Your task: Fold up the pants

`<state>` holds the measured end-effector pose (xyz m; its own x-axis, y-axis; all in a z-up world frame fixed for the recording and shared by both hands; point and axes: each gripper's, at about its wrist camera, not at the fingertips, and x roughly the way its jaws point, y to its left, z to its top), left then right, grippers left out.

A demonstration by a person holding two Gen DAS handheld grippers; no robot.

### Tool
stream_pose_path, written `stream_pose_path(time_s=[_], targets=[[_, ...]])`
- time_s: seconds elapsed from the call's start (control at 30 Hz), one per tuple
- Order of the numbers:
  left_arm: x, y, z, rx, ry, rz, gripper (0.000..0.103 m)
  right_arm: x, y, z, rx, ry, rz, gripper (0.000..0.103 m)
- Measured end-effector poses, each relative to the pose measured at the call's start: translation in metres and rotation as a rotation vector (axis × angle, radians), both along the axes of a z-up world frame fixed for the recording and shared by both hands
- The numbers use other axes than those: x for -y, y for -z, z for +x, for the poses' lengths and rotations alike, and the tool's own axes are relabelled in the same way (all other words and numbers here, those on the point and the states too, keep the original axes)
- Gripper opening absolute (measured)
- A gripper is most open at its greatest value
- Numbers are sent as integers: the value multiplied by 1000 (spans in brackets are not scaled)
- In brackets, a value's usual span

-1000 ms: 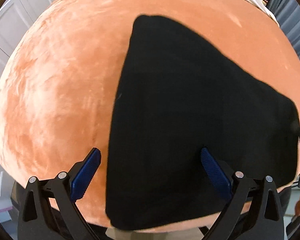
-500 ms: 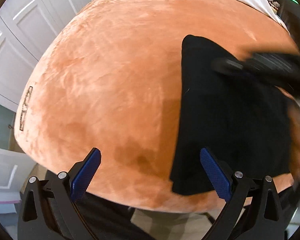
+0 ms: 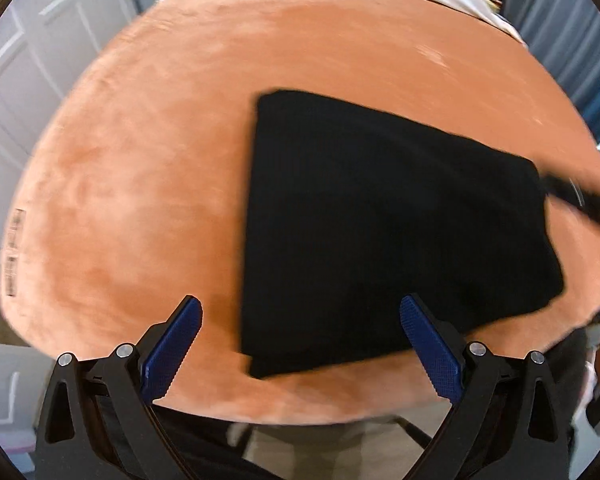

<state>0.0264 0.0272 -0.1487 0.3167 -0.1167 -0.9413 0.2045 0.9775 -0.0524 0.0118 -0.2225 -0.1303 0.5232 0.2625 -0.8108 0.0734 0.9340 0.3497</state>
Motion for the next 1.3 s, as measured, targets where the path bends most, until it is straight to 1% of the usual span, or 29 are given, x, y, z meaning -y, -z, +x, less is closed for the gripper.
stream_pose_path(time_s=[0.03,0.07,0.13,0.17,0.23,0.27,0.3,0.33,0.37,0.4,0.43,0.47,0.5,0.53,0.57,0.6,0.63,0.67,0.7,0.77,0.9,0.97,1.03,1.07,1.13,1.2,1.23,1.27,1.3], targets=[[9,-1,-5,-5,14,-26,98,31,6,-25,-36,75,-16,61],[19,-4,-10,-2,32,-53,98,50,11,-42,-58,128,-20,52],[47,-11,-24,22,120,-84,98,87,20,-85,-83,221,-8,49],[68,-14,-34,46,202,-69,98,96,23,-104,-81,241,-29,48],[104,-12,-52,92,367,-13,98,92,29,-117,-72,212,-36,48],[122,-8,-61,122,446,22,98,89,35,-121,-72,190,-13,48],[141,-1,-69,168,512,87,98,84,39,-121,-68,183,6,48],[157,6,-74,214,558,134,98,85,42,-122,-64,179,28,48],[166,11,-74,229,580,153,97,86,46,-123,-61,181,42,48],[178,19,-68,201,593,152,95,87,50,-124,-57,189,59,48],[184,26,-58,152,584,126,81,89,52,-125,-55,192,85,48],[184,31,-50,120,571,111,52,90,54,-123,-50,194,120,48],[186,39,-39,56,540,100,48,93,56,-123,-44,193,136,48],[182,39,-29,22,501,47,45,95,56,-125,-40,186,152,48],[178,36,-25,17,481,19,27,95,56,-124,-37,172,168,48],[172,31,-18,6,455,-18,14,102,54,-126,-30,165,172,48],[165,26,-10,-29,430,-61,7,105,53,-125,-22,160,174,48],[159,20,-4,-44,401,-98,6,106,52,-123,-14,156,180,48],[151,9,2,-39,373,-133,6,109,51,-123,-6,156,191,48],[141,-15,6,23,332,-144,6,112,50,-122,11,158,216,48],[131,-50,7,85,298,-164,5,106,47,-103,29,115,266,48],[132,-60,2,100,300,-165,5,94,44,-89,43,74,245,48],[138,-67,4,109,294,-168,5,74,41,-69,53,4,195,48],[135,-70,3,114,292,-178,5,64,43,-55,49,-40,189,48],[134,-80,6,121,285,-203,5,52,53,-34,26,-80,177,48],[133,-85,10,139,282,-192,5,41,67,-14,-12,-103,159,48],[134,-85,11,135,280,-189,5,40,72,-7,-19,-89,154,30],[133,-84,13,127,272,-189,5,40,77,0,-45,-77,141,16],[132,-84,14,117,265,-200,5,41,74,2,-50,-94,171,3]])
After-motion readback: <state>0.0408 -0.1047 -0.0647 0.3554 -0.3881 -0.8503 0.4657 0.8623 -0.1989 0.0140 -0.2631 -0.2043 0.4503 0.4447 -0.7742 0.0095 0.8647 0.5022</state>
